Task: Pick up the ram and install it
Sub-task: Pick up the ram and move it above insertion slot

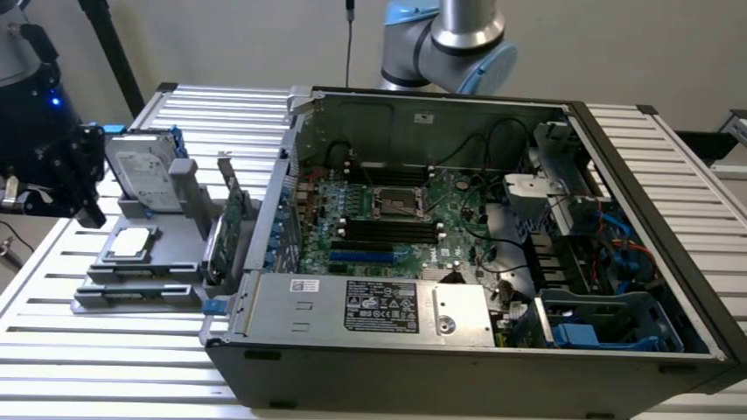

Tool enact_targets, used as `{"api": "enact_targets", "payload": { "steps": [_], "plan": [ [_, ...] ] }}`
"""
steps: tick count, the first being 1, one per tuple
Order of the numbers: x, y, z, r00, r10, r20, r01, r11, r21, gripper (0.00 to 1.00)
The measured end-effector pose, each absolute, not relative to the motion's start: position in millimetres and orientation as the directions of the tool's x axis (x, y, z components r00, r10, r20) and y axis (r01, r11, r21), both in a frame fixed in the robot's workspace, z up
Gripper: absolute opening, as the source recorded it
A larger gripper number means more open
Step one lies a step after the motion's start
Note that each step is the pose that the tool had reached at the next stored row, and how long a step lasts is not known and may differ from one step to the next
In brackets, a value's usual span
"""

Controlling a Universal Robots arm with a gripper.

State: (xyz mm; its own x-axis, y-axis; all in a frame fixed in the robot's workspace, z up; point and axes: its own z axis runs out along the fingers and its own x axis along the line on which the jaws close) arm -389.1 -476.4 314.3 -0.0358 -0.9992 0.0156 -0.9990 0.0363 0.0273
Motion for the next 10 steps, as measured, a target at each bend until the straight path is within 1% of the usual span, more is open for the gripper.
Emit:
{"api": "enact_targets", "payload": {
  "steps": [3,4,5,6,7,8,9,10],
  "plan": [
    [-389.9,-477.0,314.2,-0.035,-0.999,0.016,-0.999,0.036,0.027,0.11],
    [-390.2,-477.3,314.3,-0.035,-0.999,0.016,-0.999,0.036,0.027,0.12],
    [-390.5,-477.7,314.2,-0.035,-0.999,0.016,-0.999,0.036,0.026,0.18],
    [-390.6,-478.2,314.1,-0.035,-0.999,0.016,-0.999,0.036,0.026,0.18],
    [-390.6,-479.1,314.0,-0.035,-0.999,0.016,-0.999,0.036,0.026,0.24],
    [-390.7,-479.9,313.8,-0.035,-0.999,0.016,-0.999,0.036,0.026,0.24],
    [-390.7,-481.0,313.5,-0.035,-0.999,0.016,-0.999,0.036,0.026,0.3],
    [-390.7,-482.2,313.0,-0.035,-0.999,0.016,-0.999,0.036,0.026,0.3]
  ]
}}
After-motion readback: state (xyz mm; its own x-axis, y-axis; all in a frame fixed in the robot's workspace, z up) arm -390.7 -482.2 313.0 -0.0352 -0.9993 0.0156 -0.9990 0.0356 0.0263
